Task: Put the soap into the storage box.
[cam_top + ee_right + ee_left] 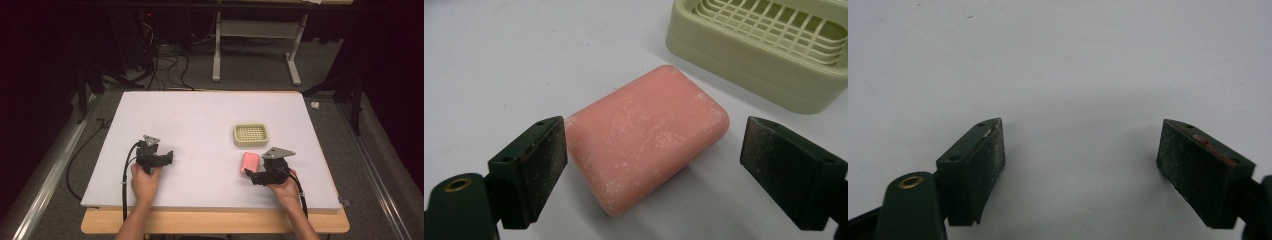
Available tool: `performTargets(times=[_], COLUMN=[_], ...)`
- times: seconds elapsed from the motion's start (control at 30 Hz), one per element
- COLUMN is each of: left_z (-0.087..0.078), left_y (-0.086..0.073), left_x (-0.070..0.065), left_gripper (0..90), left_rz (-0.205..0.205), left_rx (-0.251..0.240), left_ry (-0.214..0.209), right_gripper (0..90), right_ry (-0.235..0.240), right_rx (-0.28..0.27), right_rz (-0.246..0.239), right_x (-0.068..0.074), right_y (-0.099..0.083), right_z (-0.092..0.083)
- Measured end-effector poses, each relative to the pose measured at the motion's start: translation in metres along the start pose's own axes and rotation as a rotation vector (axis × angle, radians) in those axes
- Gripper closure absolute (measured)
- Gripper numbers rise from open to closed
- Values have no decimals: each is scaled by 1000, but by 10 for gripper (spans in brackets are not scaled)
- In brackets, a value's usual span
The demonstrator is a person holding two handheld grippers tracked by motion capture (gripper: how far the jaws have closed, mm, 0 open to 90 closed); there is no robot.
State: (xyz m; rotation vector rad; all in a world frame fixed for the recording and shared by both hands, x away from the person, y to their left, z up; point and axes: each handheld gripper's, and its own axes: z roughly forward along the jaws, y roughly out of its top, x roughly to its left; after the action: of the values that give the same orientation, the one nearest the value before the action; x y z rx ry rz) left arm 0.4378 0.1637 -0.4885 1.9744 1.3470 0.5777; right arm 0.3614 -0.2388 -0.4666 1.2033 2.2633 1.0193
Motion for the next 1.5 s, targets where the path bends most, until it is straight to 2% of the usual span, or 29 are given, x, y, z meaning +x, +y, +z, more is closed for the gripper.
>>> performTargets(times=[0.2, 0.97, 1.5], left_z=[0, 0, 0], left_y=[0, 0, 0], left_x=[0, 0, 0], left_gripper=[198, 198, 198], left_rz=[0, -1, -1], left_rx=[0, 0, 0], left_ry=[0, 0, -1], right_gripper=[119, 116, 121], right_ry=[-6, -3, 10], right_rx=[4, 17, 58], right_rz=[-26, -41, -21], right_x=[2, 2, 1], right_y=[5, 15, 12], right_z=[3, 12, 29])
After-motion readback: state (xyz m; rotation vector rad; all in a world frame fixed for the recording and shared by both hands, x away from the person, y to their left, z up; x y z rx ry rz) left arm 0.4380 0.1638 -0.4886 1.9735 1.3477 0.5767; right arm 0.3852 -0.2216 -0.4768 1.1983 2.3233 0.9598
